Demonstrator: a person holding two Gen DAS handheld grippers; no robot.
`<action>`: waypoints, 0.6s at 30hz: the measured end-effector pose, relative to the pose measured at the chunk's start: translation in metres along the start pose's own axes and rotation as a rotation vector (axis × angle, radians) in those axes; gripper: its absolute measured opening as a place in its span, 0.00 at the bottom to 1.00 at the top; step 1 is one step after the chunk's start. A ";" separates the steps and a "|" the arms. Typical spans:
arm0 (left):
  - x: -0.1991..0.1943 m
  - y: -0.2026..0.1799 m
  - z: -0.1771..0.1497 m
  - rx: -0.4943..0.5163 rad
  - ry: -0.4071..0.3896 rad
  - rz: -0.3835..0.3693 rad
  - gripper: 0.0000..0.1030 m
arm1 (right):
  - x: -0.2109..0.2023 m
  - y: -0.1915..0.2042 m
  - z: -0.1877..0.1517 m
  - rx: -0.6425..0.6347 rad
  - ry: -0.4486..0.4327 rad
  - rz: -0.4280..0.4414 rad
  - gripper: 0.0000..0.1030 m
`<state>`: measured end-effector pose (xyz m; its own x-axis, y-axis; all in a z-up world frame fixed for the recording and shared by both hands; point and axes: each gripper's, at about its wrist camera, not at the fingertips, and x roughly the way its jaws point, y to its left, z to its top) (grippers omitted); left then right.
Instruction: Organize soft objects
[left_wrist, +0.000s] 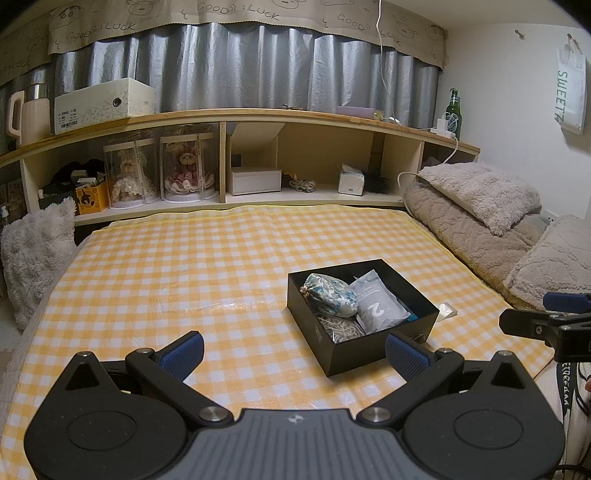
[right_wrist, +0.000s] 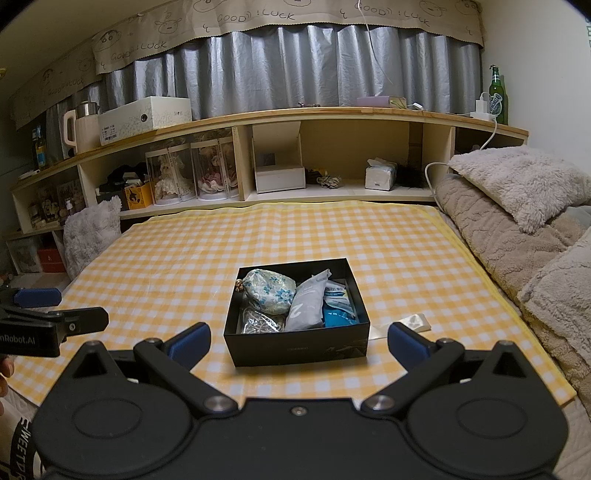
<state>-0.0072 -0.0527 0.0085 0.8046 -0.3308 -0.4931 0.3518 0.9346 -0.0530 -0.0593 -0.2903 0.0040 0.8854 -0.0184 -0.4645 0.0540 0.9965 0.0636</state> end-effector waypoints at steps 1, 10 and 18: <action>0.000 0.000 0.000 0.000 0.000 0.000 1.00 | 0.000 0.000 0.000 0.000 0.000 0.000 1.00; 0.000 0.000 0.000 0.002 -0.001 0.002 1.00 | 0.000 -0.001 0.000 0.000 0.000 0.001 1.00; -0.002 0.000 0.000 0.000 0.004 0.003 1.00 | 0.000 -0.001 0.000 0.000 0.000 0.001 1.00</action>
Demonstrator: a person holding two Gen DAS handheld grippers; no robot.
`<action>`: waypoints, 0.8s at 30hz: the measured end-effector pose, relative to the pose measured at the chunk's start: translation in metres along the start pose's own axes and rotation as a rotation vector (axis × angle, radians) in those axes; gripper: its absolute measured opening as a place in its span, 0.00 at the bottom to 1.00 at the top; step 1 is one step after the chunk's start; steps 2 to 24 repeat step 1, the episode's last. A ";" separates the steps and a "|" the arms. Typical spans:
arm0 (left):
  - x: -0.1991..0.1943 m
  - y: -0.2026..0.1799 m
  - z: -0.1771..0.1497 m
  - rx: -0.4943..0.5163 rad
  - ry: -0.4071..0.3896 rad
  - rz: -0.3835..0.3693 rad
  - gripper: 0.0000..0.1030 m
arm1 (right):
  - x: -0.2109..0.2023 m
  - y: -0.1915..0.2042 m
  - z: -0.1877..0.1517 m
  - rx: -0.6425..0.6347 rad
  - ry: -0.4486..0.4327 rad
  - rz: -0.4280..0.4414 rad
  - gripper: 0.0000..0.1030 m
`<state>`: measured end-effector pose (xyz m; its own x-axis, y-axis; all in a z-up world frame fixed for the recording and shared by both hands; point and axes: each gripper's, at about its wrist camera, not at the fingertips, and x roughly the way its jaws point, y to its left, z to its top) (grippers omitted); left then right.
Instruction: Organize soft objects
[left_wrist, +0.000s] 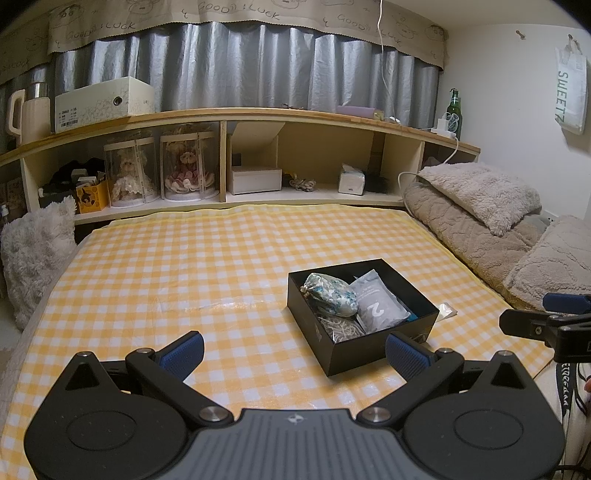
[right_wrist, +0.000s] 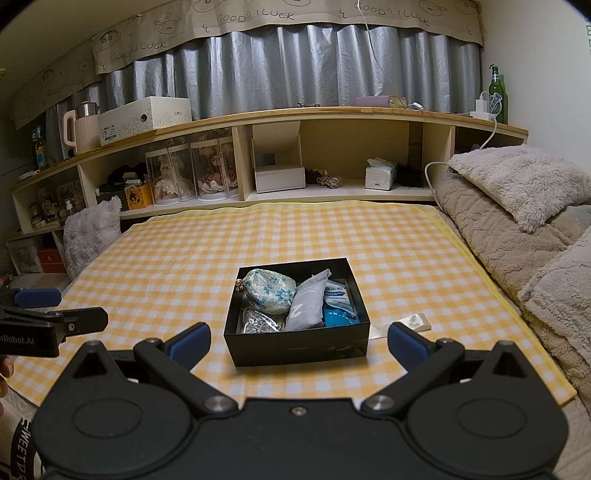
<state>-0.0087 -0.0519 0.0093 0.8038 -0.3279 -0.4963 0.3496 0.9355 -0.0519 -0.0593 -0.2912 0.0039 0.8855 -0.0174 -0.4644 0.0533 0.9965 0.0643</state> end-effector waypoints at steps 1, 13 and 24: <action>0.000 0.000 0.000 0.000 0.001 0.000 1.00 | 0.000 0.000 0.000 0.000 0.000 0.000 1.00; 0.000 0.000 0.000 0.000 0.001 0.000 1.00 | 0.000 0.000 0.000 0.000 0.000 0.000 1.00; 0.000 0.000 0.000 0.000 0.001 0.000 1.00 | 0.000 0.000 0.000 0.000 0.000 0.000 1.00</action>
